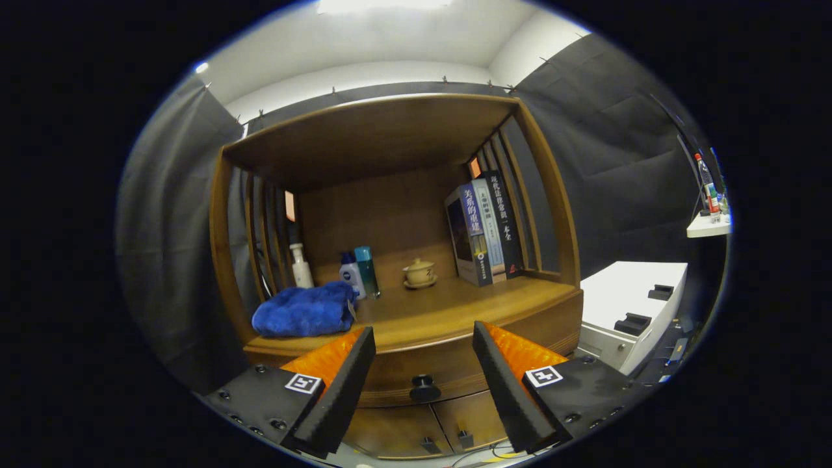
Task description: Pull open the drawer, take out the items inside it, and place them on the countertop above the cabinet.
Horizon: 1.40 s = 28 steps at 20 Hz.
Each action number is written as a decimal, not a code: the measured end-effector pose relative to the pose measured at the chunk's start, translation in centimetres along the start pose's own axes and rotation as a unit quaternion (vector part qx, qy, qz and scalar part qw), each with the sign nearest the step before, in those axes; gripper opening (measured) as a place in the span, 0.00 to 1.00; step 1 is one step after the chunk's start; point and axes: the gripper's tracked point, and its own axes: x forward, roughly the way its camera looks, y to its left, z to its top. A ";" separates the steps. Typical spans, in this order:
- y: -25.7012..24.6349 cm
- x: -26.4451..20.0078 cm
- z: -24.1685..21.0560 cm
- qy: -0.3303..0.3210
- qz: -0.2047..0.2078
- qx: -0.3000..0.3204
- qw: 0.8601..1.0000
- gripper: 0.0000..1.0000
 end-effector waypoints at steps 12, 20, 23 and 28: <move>-1.6 3.4 -12.3 0.099 -0.012 -0.014 0.995 0.98; -2.1 6.3 -13.0 0.105 0.005 -0.022 0.994 0.86; -1.9 7.5 -13.4 0.111 0.006 -0.019 0.994 0.74; -1.8 7.5 -13.6 0.126 0.012 0.003 0.992 0.54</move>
